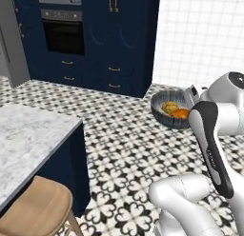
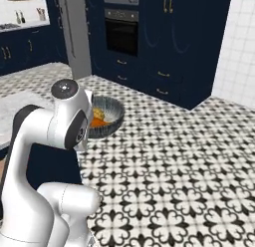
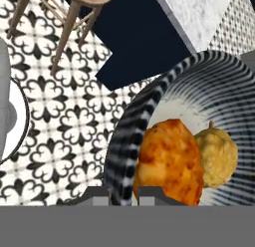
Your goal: Pick the chicken drumstick and squash from their plates and place them in the bowl. Then put the bowl in the fridge.
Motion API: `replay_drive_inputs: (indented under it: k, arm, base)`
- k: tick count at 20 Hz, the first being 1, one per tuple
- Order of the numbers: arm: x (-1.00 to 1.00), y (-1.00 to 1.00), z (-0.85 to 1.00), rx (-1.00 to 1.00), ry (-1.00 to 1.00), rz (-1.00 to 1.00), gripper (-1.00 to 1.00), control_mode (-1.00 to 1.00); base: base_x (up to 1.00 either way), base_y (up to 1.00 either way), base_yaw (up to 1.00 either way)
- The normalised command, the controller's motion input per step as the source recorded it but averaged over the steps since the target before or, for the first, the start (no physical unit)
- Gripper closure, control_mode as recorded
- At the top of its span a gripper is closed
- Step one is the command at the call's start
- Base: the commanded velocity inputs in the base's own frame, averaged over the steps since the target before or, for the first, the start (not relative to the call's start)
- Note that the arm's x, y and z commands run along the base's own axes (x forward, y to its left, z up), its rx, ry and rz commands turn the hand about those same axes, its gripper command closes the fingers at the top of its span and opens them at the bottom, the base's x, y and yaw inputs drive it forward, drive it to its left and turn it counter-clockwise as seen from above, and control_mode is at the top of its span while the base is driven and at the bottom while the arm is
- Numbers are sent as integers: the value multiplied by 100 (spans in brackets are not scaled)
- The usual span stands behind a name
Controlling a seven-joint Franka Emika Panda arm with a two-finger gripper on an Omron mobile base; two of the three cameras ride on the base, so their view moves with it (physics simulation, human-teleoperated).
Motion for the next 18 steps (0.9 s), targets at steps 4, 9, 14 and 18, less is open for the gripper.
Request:
replay_drive_inputs:
  k: [4,9,14,18]
  arm:
    - [0,0,0,0,0,0,100,100]
    - [0,0,0,0,0,0,100,100]
    - [0,0,0,0,0,0,100,100]
    - [0,0,0,0,0,0,100,100]
  base:
    - [100,-31,0]
    - [100,-23,18]
    - [100,-19,54]
    - [100,-29,64]
